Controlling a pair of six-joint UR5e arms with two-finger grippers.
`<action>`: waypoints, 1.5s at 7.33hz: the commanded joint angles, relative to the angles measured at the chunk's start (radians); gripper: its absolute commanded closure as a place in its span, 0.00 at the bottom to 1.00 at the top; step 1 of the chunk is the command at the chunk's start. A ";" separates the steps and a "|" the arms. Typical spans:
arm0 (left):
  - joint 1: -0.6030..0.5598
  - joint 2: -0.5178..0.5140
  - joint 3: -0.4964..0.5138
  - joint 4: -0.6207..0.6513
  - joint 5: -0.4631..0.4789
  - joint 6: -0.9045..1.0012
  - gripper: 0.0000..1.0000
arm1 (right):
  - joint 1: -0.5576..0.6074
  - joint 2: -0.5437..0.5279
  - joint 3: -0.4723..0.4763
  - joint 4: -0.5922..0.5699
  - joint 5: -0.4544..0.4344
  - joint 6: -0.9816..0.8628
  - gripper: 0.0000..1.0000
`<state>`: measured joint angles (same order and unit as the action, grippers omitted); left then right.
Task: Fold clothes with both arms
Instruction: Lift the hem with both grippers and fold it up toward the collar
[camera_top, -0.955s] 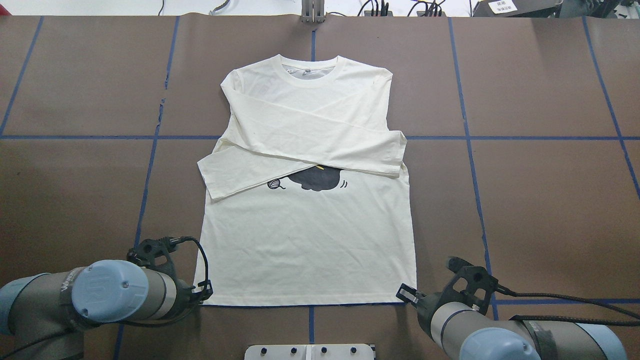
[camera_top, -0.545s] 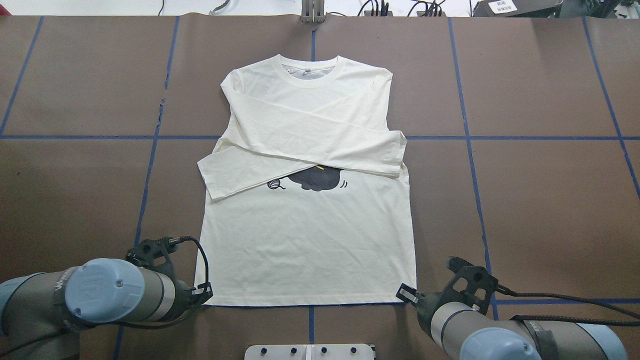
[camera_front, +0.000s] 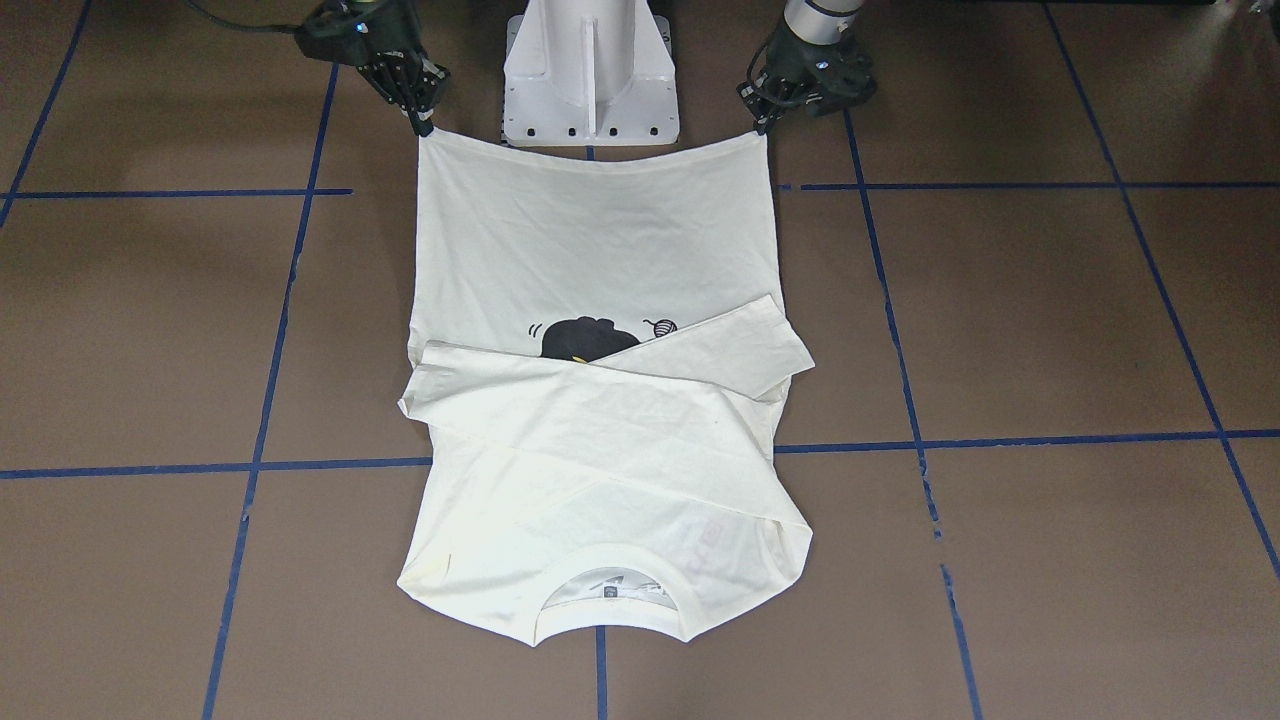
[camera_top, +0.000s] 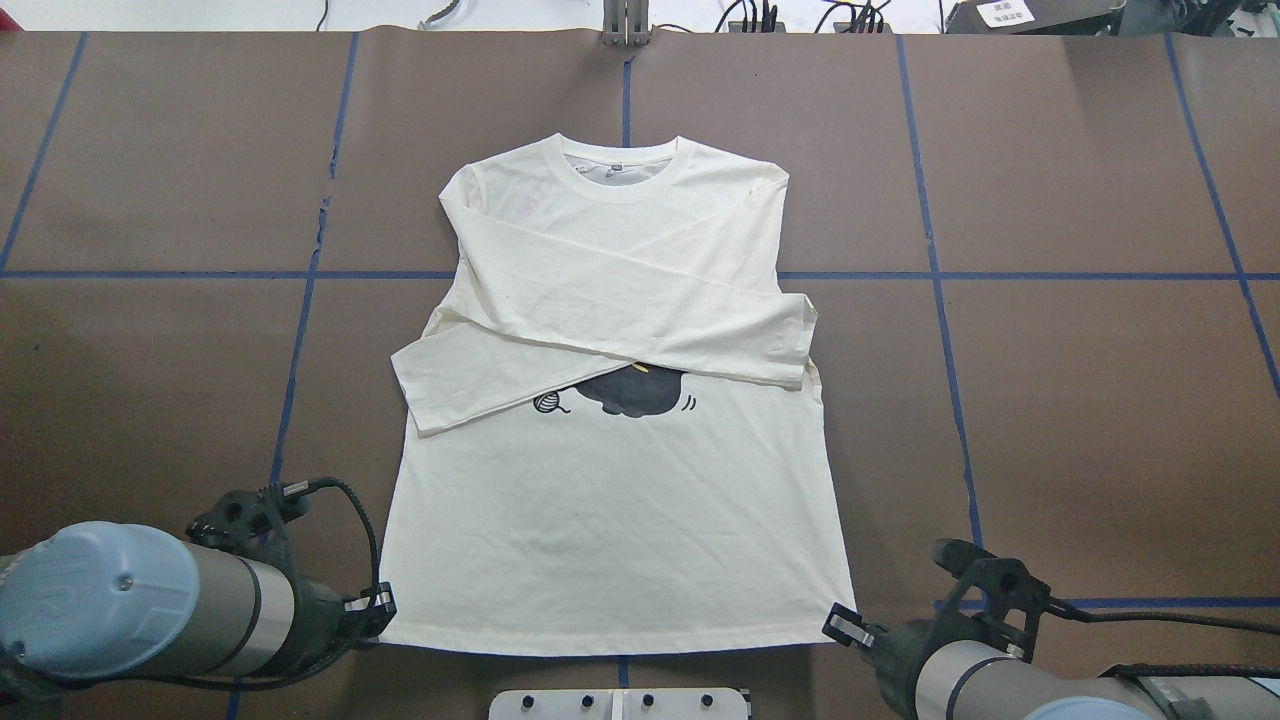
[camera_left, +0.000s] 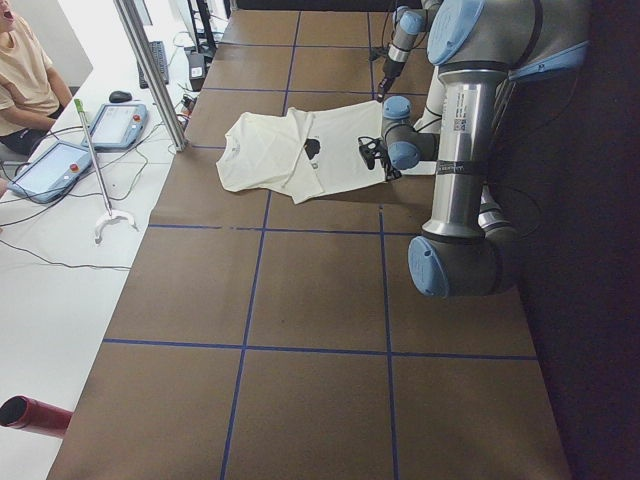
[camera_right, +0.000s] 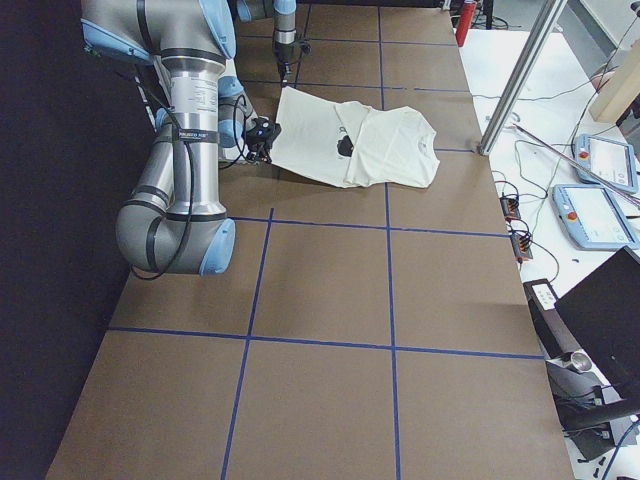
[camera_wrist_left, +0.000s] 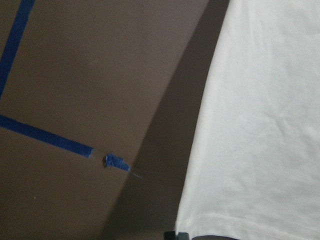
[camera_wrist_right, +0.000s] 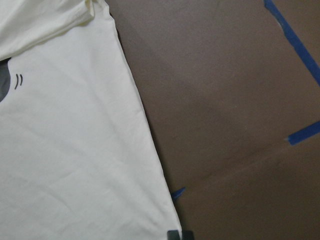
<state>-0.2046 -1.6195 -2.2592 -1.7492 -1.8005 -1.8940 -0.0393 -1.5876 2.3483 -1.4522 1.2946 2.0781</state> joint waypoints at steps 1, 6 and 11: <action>0.008 -0.026 0.001 0.011 -0.003 -0.011 1.00 | 0.025 0.014 0.019 -0.002 0.003 -0.013 1.00; -0.468 -0.396 0.458 -0.010 -0.081 0.367 1.00 | 0.592 0.381 -0.439 -0.001 0.385 -0.393 1.00; -0.604 -0.568 0.936 -0.353 -0.016 0.431 1.00 | 0.803 0.776 -1.031 0.019 0.405 -0.585 1.00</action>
<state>-0.8003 -2.1491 -1.4265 -2.0257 -1.8607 -1.4626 0.7346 -0.8983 1.4561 -1.4418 1.6977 1.5339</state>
